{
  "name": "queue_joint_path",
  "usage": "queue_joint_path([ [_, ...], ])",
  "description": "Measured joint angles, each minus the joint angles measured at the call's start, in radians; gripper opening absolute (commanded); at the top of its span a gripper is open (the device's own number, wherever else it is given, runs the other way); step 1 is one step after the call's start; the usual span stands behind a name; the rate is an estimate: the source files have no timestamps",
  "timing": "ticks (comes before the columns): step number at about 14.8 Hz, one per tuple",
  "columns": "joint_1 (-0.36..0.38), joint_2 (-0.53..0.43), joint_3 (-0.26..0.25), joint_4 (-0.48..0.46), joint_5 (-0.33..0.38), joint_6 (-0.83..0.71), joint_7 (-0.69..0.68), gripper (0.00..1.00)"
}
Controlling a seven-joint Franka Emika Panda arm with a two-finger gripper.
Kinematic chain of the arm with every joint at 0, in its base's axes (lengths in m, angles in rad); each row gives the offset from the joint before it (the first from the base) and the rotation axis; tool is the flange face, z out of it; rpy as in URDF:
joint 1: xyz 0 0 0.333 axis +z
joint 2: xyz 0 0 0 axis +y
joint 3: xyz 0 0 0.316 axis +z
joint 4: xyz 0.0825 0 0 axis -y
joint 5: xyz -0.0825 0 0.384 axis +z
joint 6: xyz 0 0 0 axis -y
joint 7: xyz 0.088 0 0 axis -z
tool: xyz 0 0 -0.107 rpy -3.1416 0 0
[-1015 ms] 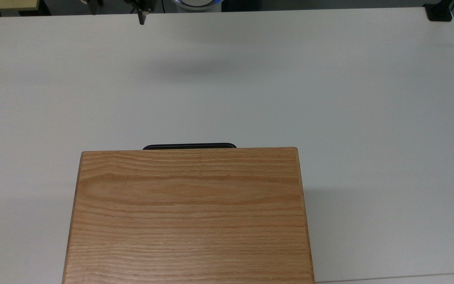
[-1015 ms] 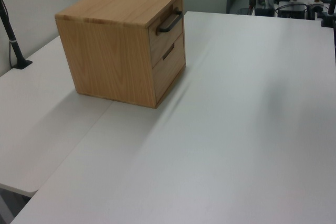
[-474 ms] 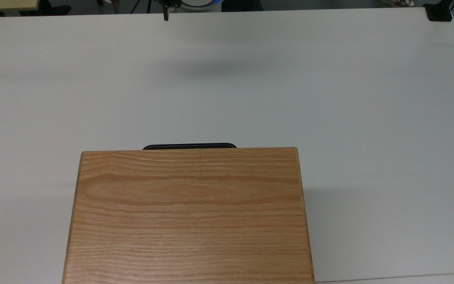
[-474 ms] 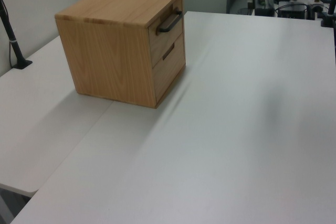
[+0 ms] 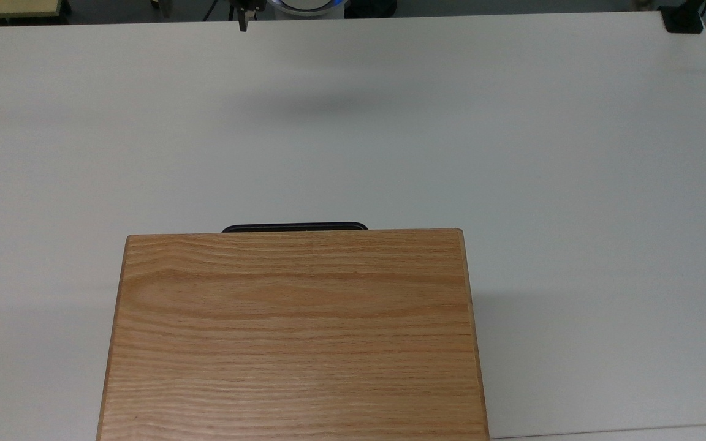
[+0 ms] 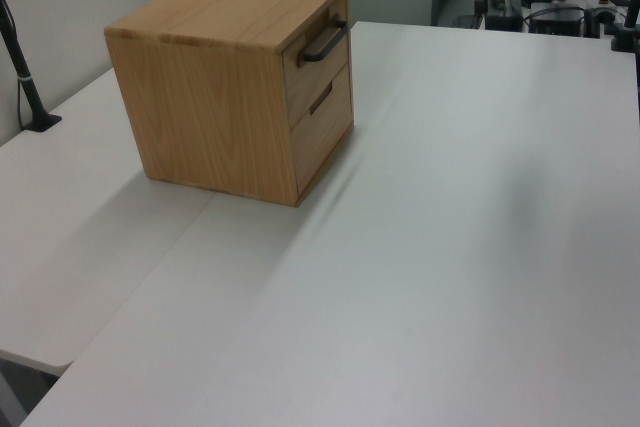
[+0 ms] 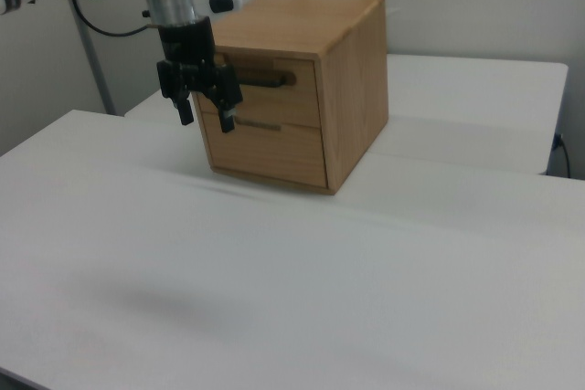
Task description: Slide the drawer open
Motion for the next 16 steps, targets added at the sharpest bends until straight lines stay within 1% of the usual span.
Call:
queue_joint_path([
  [3,0.003,0.030,0.000,0.012,0.003,0.002,0.000,1.00],
  [5,0.004,0.044,0.001,0.025,0.006,0.030,-0.017,1.00],
  [9,0.007,0.049,0.003,0.055,0.006,0.095,-0.078,1.00],
  [13,0.019,0.051,0.010,0.059,0.009,0.112,-0.104,1.00],
  [14,0.021,0.053,0.012,0.059,0.009,0.134,-0.152,1.00],
  [16,0.022,0.059,0.018,0.059,0.009,0.184,-0.334,1.00],
])
